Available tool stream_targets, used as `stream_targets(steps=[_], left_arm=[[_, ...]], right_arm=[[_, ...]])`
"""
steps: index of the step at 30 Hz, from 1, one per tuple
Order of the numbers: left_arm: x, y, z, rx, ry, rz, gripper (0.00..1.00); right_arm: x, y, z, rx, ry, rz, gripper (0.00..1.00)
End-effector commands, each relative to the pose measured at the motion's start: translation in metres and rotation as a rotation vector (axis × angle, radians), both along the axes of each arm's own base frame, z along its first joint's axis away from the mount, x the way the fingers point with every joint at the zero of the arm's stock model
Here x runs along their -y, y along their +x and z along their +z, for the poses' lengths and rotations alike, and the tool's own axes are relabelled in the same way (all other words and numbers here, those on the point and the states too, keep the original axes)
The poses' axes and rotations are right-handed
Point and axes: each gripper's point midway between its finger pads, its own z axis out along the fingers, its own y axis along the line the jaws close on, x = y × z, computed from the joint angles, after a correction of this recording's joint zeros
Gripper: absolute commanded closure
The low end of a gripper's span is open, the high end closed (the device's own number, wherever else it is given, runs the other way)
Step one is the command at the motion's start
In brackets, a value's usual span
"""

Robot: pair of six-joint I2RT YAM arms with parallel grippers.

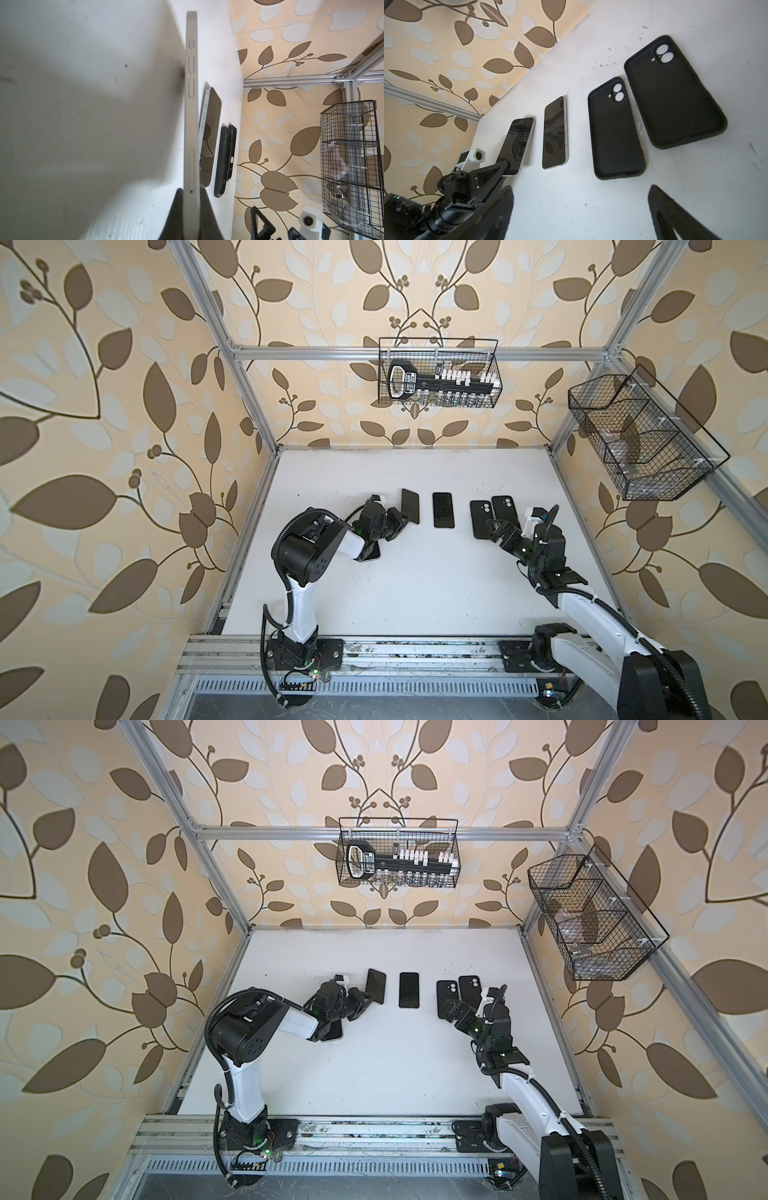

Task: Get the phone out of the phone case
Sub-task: 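Set the bare silver-framed phone down beside the other silver phone with the left gripper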

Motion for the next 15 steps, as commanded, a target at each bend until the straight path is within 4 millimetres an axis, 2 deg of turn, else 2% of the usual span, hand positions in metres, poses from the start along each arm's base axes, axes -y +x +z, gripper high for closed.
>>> stream_targets(steps=[1,5,15], left_arm=[[0.016,0.015,0.038,0.13,-0.067,-0.009,1.0],[0.022,0.016,0.035,0.123,-0.071,-0.018,0.99],[0.034,0.013,0.017,0.075,-0.065,-0.039,0.89]], right_arm=[[-0.001,-0.004,-0.01,-0.018,-0.004,0.016,0.0],[-0.001,-0.004,-0.013,-0.023,0.0,0.018,0.0],[0.001,-0.005,-0.014,-0.023,0.003,0.011,0.0]])
